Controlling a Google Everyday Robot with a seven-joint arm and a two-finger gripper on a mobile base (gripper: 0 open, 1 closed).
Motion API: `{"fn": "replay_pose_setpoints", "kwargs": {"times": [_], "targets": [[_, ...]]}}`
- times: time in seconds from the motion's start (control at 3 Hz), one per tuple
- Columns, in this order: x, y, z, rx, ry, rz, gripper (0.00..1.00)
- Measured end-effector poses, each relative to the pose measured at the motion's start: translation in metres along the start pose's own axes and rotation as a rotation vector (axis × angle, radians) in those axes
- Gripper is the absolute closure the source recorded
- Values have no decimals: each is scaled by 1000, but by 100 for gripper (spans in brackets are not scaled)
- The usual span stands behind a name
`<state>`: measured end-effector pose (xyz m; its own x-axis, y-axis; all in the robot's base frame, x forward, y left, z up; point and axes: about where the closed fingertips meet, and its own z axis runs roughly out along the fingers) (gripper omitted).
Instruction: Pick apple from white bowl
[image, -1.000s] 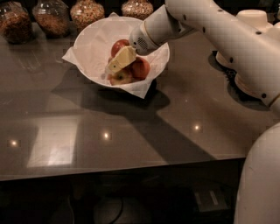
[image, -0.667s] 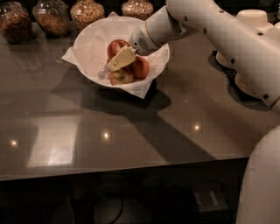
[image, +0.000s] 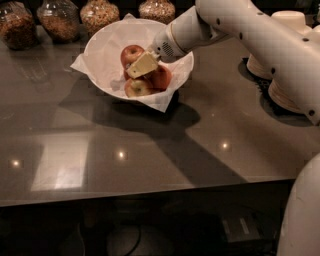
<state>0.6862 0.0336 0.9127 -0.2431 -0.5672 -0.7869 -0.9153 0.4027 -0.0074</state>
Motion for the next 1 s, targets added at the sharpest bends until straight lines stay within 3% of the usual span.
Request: {"fn": "replay_pose_setpoints", "kwargs": {"times": [0.33, 1.0], "targets": [[-3, -5, -14, 29, -27, 6, 100], [-11, -14, -52, 88, -114, 16, 100]]}}
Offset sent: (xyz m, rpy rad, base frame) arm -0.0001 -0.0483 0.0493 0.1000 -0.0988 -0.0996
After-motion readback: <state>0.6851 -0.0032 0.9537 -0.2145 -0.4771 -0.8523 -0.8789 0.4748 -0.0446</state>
